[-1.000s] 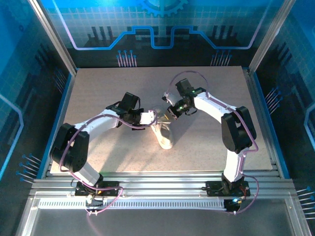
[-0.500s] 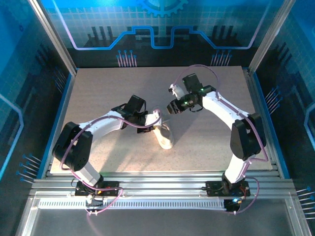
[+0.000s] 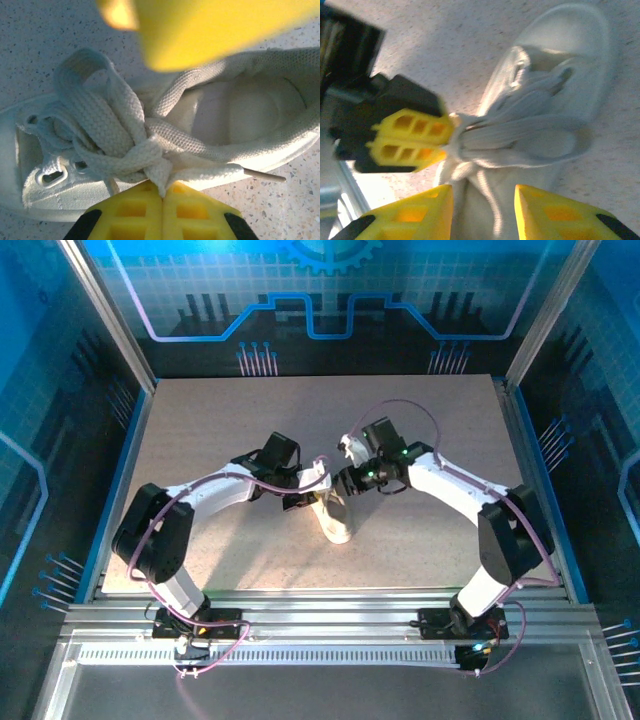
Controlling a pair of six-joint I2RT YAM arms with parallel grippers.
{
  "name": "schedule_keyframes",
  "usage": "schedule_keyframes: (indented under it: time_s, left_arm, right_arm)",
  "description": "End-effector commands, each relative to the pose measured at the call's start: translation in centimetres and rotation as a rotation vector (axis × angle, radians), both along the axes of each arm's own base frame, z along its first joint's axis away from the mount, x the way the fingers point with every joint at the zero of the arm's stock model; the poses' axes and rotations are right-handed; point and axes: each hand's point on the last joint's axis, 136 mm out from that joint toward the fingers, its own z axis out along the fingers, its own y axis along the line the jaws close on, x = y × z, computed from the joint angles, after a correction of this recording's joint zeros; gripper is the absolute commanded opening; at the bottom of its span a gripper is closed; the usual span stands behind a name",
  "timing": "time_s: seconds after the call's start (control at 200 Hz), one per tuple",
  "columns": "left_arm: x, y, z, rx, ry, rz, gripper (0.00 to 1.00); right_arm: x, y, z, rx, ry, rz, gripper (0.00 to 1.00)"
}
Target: Tie the shoes
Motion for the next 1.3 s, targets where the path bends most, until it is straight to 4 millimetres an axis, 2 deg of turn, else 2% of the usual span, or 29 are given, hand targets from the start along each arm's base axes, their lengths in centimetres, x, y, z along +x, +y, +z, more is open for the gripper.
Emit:
schedule_keyframes:
  time_s: [0.0,0.265,0.39,0.62,0.906,0.991,1.136,1.191,1.296]
  left_arm:
    - [0.3,-1.2,0.9,-0.044,0.025,-0.002,0.00]
    - [0.0,-1.1,2.2,-0.106,0.099,-0.011,0.00]
    - [-0.3,-1.2,2.3,-0.119,0.128,-0.015,0.00]
    - [-0.6,-1.1,1.9,-0.129,0.165,-0.016,0.00]
    - [-0.3,-0.9,2.0,-0.159,0.184,-0.009,0.00]
    - [-0.2,-0.9,2.2,-0.166,0.182,-0.010,0.00]
    - [-0.3,-0.8,1.9,-0.159,0.185,-0.018,0.02]
    - [-0.3,-0.7,1.8,-0.158,0.177,-0.020,0.08]
    - [-0.3,-0.4,1.6,-0.158,0.157,-0.018,0.20]
  right_arm:
    - [-0.7,1.4,1.3,0.052,-0.062,-0.017,0.37]
    - [-1.9,3.0,1.0,0.082,-0.054,-0.010,0.37]
    - [-2.3,3.8,0.8,0.101,-0.052,-0.018,0.41]
    - [-2.3,3.1,-0.8,0.032,-0.042,-0.041,0.43]
    - [-3.0,2.3,-2.3,-0.028,-0.028,-0.045,0.39]
    - [-3.0,2.0,-2.6,-0.040,-0.030,-0.049,0.35]
    - [-2.8,2.0,-2.5,-0.041,-0.047,-0.044,0.03]
    - [-2.9,1.9,-2.5,-0.044,-0.047,-0.044,0.00]
    - [-3.1,1.7,-2.9,-0.057,-0.038,-0.039,0.00]
